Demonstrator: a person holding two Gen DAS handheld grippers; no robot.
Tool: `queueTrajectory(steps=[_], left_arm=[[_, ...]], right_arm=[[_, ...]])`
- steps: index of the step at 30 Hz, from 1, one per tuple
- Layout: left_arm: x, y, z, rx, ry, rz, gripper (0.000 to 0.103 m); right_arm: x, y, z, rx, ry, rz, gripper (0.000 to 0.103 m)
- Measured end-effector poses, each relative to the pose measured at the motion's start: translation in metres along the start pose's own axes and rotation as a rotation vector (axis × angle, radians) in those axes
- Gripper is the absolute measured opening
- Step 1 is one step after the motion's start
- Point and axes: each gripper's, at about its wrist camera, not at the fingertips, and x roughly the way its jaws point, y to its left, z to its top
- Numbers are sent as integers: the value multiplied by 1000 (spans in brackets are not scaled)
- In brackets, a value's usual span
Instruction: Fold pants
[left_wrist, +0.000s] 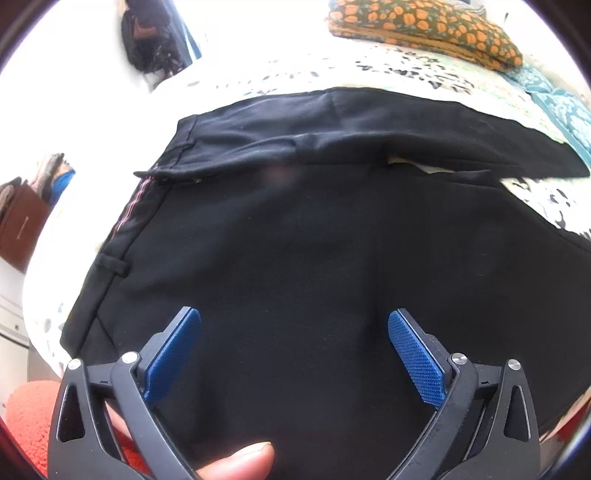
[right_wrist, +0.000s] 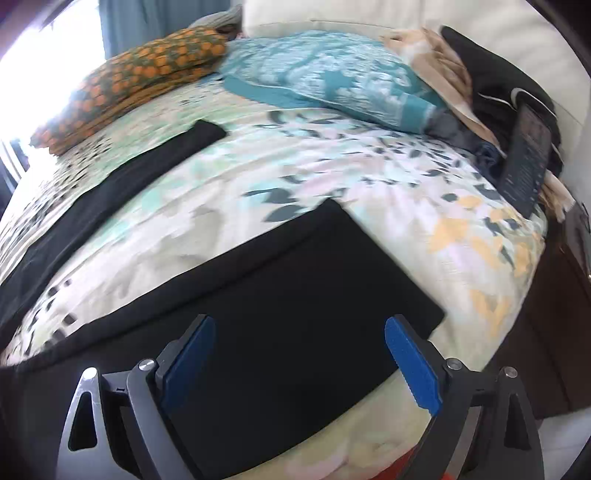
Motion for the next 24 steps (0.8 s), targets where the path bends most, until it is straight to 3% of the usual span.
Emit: queueTrajectory(steps=[5,7,9,12,17,24], left_arm=[[-15,-46,-17,162,-32,-21,102],[-12,-58,-27,193,-12,-17,102],[-10,-61,-33,183,-3,-7,102],[-7,-57,-34,149,12,-6,103],[-1,-53,-32,76,66,-47,103],[1,-55,-35,78,53,-41,103]], right_arm=[[-13,154,-81,-230,111,243,94],[-15,206,-116,-401,131,249,94],[-24,242,-140,-531,81,228,95],[-23,259,-155,-560,87,263,103],[-14,250,-158,-521,36,305,103],[-12,249,-158,-519,10,307,103]])
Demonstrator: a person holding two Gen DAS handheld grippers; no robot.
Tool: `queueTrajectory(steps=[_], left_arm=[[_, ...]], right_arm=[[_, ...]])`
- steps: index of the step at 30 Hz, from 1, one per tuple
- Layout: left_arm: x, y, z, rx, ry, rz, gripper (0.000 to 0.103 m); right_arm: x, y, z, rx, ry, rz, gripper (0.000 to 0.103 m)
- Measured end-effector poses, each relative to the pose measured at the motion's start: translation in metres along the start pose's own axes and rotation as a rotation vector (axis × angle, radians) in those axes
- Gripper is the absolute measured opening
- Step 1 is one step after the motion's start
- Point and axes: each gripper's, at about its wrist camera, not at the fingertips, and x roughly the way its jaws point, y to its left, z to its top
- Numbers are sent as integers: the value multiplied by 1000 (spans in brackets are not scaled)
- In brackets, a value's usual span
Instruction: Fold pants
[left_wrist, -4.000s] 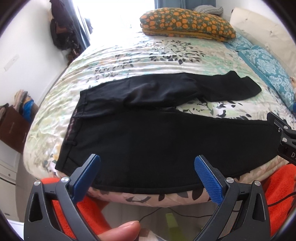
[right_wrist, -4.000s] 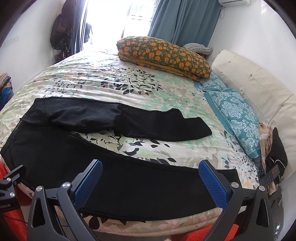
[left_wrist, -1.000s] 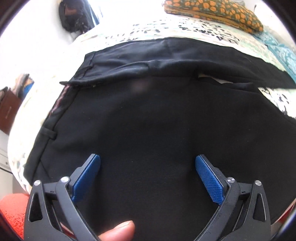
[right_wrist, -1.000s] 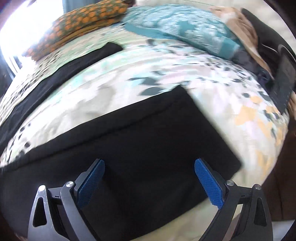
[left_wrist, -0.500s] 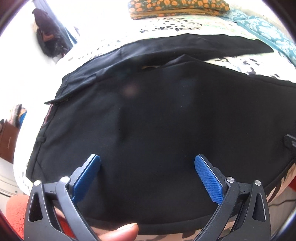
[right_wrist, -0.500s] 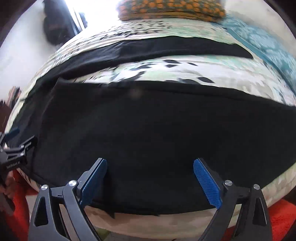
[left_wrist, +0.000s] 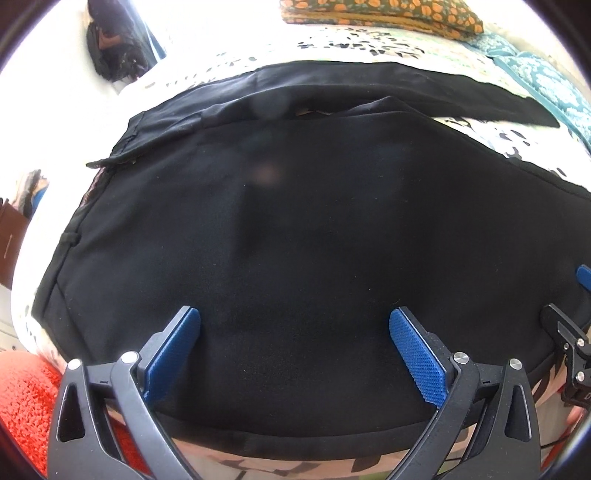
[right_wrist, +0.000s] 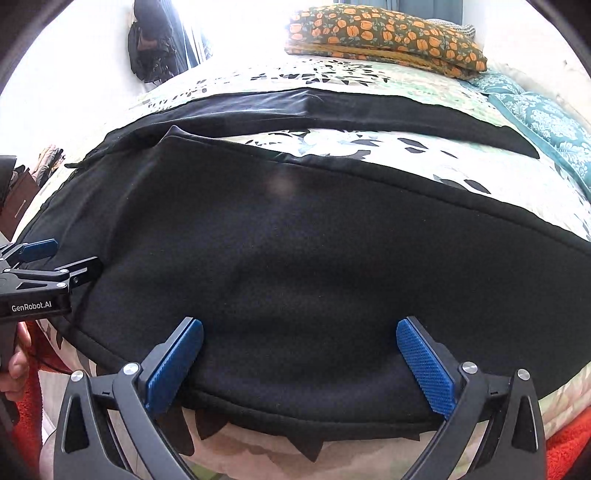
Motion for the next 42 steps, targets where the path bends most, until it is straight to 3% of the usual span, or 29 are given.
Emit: queueTrajectory(steps=[13,21,24,26,28,29,31,32,33,34,35,37,38,40,42], left_arm=[[-1,1,0,32,-4,-13,103],[-8,12,7,35,0,-88,102],[-15,23,32,-11,-42,-145,102],[-15,35,65,-15,-96,-133,102],[-6,60,98,-67,-143,-74,102],[4,77,112,-110,-138,-53,102],[43,113,131,-180,-47,0,102],[67,131,132,-200,29,16,103],[86,147,128,-227,80,-96,103],[85,158,124,-236,40,-158,103],[80,159,123,-201,16,-141,103],[74,156,120,-119,31,-23,103],[71,159,117,-113,40,-5,103],[56,179,110,-156,43,-21,102],[37,202,99,-209,34,-84,102]], right_arm=[[0,-2,1,-2,7,-2,103],[0,0,0,2,-3,-12,103],[-1,-1,-1,-1,-12,-7,103],[-1,-1,-2,-5,-19,-6,103],[-1,-2,-3,-12,-26,-1,103],[-1,-2,-3,-15,-26,3,103],[-1,-3,-2,-20,-24,8,103],[-1,-3,-2,-22,-23,10,103],[-1,-3,-2,-23,-22,11,103],[-1,-3,-1,-23,-19,11,103],[0,-3,0,-22,-18,10,103],[0,-3,1,-22,-19,8,103],[0,-3,1,-22,-20,7,103],[2,-4,2,-24,-23,6,103],[2,-4,2,-25,-23,8,103]])
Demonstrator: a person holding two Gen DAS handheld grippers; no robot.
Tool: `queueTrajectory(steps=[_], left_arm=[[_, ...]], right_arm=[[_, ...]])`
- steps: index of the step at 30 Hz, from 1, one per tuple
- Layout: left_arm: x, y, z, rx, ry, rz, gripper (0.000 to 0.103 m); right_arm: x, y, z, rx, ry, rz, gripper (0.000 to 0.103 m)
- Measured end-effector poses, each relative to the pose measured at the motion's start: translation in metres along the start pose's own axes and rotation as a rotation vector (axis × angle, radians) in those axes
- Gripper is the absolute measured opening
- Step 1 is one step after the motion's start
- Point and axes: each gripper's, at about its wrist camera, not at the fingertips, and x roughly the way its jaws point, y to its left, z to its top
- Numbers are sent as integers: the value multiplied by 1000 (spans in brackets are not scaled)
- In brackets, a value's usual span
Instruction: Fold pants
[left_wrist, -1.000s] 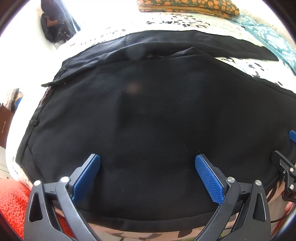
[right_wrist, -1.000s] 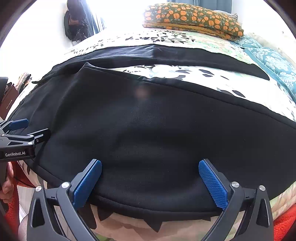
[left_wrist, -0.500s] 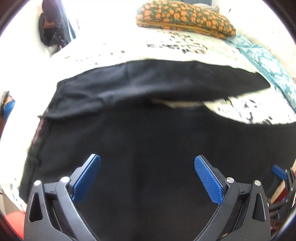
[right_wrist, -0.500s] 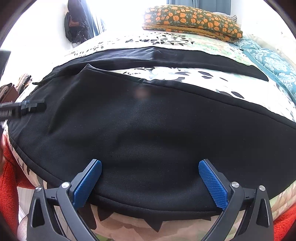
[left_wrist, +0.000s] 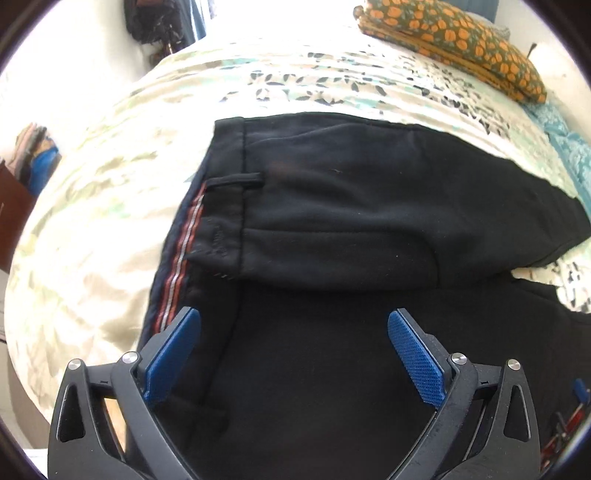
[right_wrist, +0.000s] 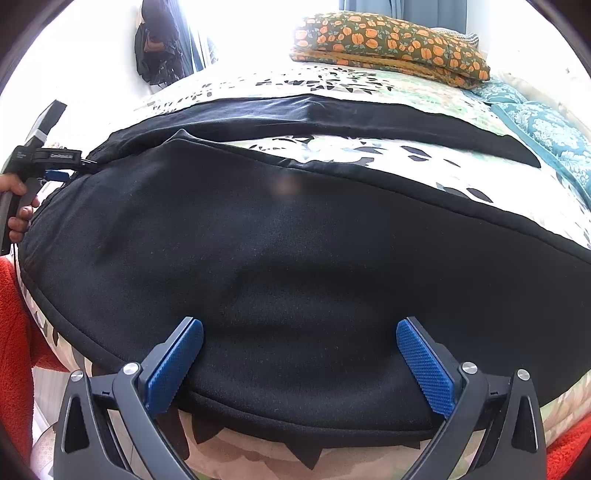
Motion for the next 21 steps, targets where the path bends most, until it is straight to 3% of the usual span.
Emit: queueTrajectory(steps=[2,4,6,7,8,9,12,14,16,17,18,19,20,21], left_arm=[[-14,22,-11,-41,26,-47,102],[-10,36,-28,-21,104,-27,102],[5,44,-41,-8,210,109,103],[3,51,-41,-42,199,116,103],[-1,56,-39,-59,180,201,103],[-4,59,-38,-59,163,221,103],[-24,48,-43,-78,114,213,102],[-42,28,-49,-14,88,126,102],[-48,5,-57,54,126,23,102],[-46,-4,-63,95,159,19,102],[-39,-11,-68,150,197,91,103],[-32,-16,-76,211,214,234,103],[-31,-15,-77,228,189,321,103],[-35,-10,-73,183,169,352,103]], right_arm=[[-1,0,0,0,0,1,103],[-1,0,0,0,0,1,103],[-1,0,0,0,0,0,103],[-1,0,0,-1,0,0,103],[-2,0,-1,-2,1,1,103],[-2,0,-1,-2,2,2,103],[-3,0,0,-7,6,2,103],[-3,0,0,-9,4,5,103],[-2,-1,0,-12,2,7,103],[-2,0,0,-13,2,6,103],[-2,0,0,-14,3,6,103],[-1,0,1,-15,6,7,103],[-2,0,2,-16,12,8,103],[-2,-1,3,-17,20,11,103]])
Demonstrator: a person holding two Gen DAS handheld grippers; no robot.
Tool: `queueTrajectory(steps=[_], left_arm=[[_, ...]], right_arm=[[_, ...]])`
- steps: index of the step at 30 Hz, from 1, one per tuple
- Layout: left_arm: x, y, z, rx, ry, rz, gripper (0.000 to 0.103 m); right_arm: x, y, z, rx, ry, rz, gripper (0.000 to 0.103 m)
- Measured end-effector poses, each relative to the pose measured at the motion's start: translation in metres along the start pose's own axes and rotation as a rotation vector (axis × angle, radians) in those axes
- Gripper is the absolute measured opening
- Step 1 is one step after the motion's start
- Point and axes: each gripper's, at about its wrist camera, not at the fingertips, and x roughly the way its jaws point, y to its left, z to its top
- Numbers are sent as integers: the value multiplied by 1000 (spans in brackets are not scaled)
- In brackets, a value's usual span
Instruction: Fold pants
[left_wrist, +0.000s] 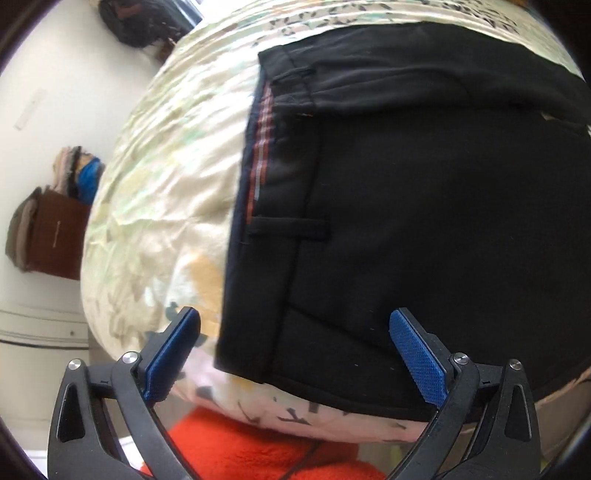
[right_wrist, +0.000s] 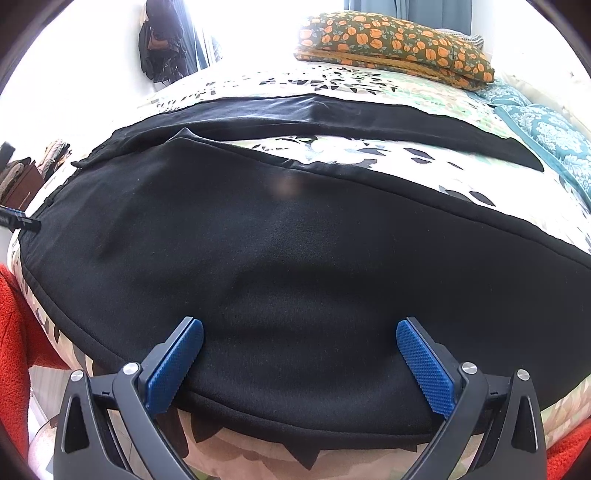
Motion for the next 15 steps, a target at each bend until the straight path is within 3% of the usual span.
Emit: queueTrajectory(steps=[2,3,7,10,12,15], left_arm=[[-12,11,6,-90,-35,44,101],[-23,12,12,-115,-85,0,101],[-66,-14,46,-161,-224,-309,102],[-69,-59,98,-133,-262,-414,102],[-56,-93,135,-93,-284,-388,102],[-12,-125,178,-92,-249,-253,102]], right_arm=[[0,-1,2,-3,12,6,103],[-1,-1,1,-2,14,9,103],[1,0,3,1,20,3,103],[2,-2,7,3,33,11,103],[0,-6,12,0,53,36,103],[-10,-31,30,30,48,40,103]])
